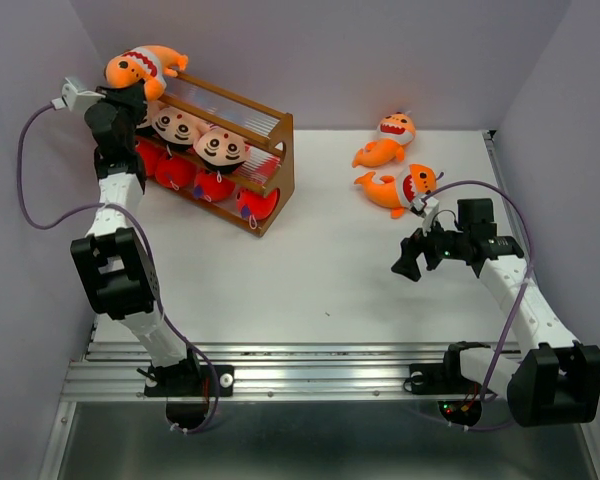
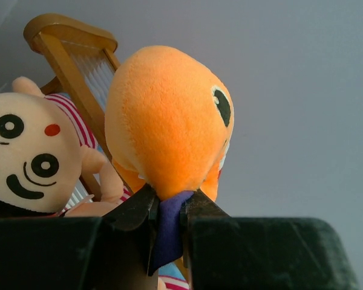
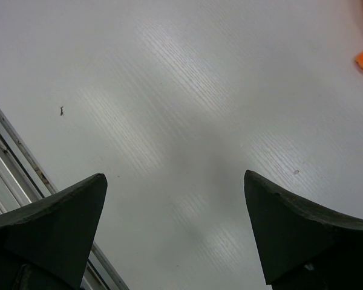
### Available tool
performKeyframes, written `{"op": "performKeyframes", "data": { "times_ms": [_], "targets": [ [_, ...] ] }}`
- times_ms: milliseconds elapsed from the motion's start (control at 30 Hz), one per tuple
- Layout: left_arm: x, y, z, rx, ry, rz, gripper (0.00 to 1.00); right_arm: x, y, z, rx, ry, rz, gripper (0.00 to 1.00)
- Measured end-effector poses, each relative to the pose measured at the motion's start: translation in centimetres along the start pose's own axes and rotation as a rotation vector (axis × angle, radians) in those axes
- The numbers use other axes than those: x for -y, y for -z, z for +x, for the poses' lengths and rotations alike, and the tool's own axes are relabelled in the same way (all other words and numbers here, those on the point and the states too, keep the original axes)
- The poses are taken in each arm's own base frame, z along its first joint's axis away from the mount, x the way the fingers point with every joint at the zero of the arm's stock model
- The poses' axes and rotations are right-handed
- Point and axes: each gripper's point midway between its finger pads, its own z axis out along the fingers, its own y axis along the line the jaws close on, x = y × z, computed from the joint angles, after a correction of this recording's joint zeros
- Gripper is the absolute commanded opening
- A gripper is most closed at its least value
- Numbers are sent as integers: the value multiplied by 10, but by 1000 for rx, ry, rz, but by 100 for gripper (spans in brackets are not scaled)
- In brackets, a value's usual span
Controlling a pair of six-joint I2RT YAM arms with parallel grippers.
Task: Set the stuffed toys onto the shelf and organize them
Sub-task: Place the stuffed toy onto shelf
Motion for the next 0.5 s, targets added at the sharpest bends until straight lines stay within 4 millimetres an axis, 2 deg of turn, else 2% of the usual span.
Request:
{"op": "performKeyframes", "data": {
  "times_ms": [200, 367, 500],
  "targets": [
    [-18, -10, 13, -31, 16, 5, 0, 4, 1, 2, -5, -2, 14, 100],
    [-16, -13, 6, -24, 23, 26, 0, 6, 1, 6, -10, -11, 22, 100],
    [-22, -15, 3, -24, 23, 25, 9, 7, 1, 6, -10, -11, 23, 100]
  ]
}}
